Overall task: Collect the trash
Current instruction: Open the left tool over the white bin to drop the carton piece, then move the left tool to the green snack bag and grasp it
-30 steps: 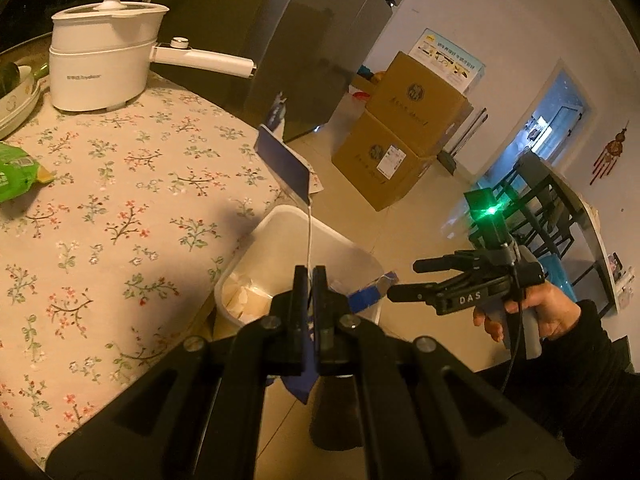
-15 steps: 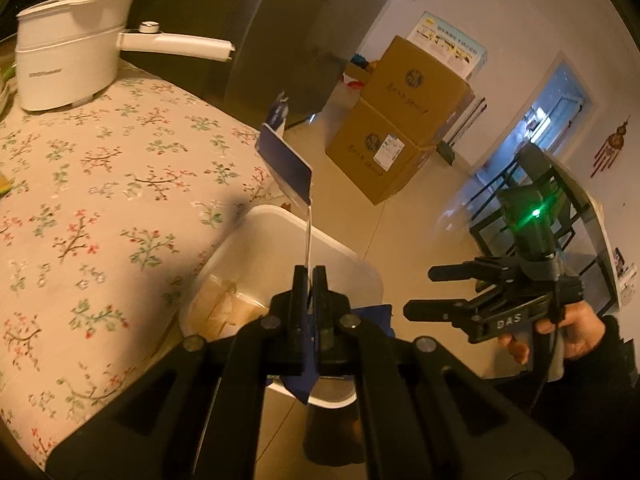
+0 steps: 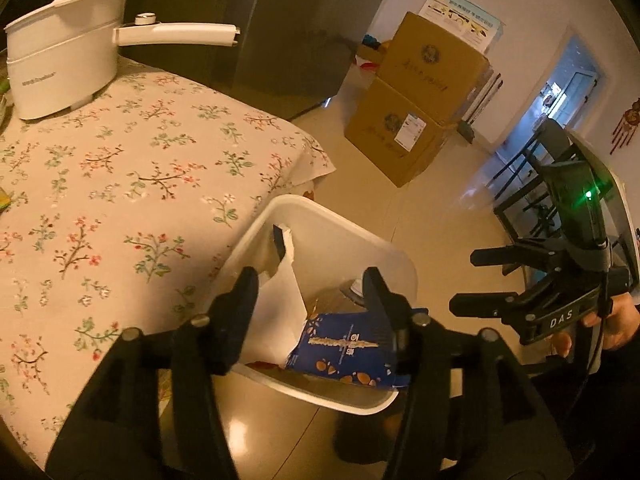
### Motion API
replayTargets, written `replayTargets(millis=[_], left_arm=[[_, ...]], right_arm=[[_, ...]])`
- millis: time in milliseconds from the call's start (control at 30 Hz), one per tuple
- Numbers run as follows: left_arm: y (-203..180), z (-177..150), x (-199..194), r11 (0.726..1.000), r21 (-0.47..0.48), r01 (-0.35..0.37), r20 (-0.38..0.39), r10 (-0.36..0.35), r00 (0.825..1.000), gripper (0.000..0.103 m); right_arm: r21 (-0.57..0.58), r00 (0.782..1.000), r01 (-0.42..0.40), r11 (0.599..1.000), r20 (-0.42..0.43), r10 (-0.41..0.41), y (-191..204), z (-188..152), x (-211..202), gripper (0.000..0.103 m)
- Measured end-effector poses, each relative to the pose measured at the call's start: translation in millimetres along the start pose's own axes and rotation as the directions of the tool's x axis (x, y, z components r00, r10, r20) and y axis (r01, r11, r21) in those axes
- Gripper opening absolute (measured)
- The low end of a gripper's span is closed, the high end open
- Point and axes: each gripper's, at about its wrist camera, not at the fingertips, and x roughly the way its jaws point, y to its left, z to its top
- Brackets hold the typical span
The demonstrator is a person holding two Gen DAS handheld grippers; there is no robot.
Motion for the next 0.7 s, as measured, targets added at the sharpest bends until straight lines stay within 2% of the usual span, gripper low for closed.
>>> replayTargets(millis=[67, 133, 500, 567, 700], left_arm=[[2, -1, -6, 1.000, -0.001, -0.024, 0.005, 0.024, 1.000, 0.070], [8, -2, -11, 0.999, -0.012, -0.046, -0.006, 0.046, 0.999, 0.074], [54, -14, -44, 0.980, -0.124, -0.154, -0.016, 0.154, 0.988, 0.089], [63, -18, -51, 0.975, -0.142, -0.168, -0.019, 0.167, 0.986, 0.097], [82, -26, -68, 0.962, -0.181, -0.204, -0.016, 0.204, 0.979, 0.099]], right_arm=[[-0.001, 1.000, -0.002, 1.000, 0.005, 0.002, 2, 2, -1, 0.100], [-0.004, 1.000, -0.005, 1.000, 0.009, 0.005, 5, 3, -2, 0.100], [-0.039, 1.000, -0.004, 0.999, 0.025, 0.005, 26, 12, -4, 0.100], [-0.047, 1.000, -0.003, 0.999, 0.029, 0.005, 30, 15, -4, 0.100], [-0.065, 0.999, -0.005, 0.998, 0.038, 0.007, 45, 23, -3, 0.100]])
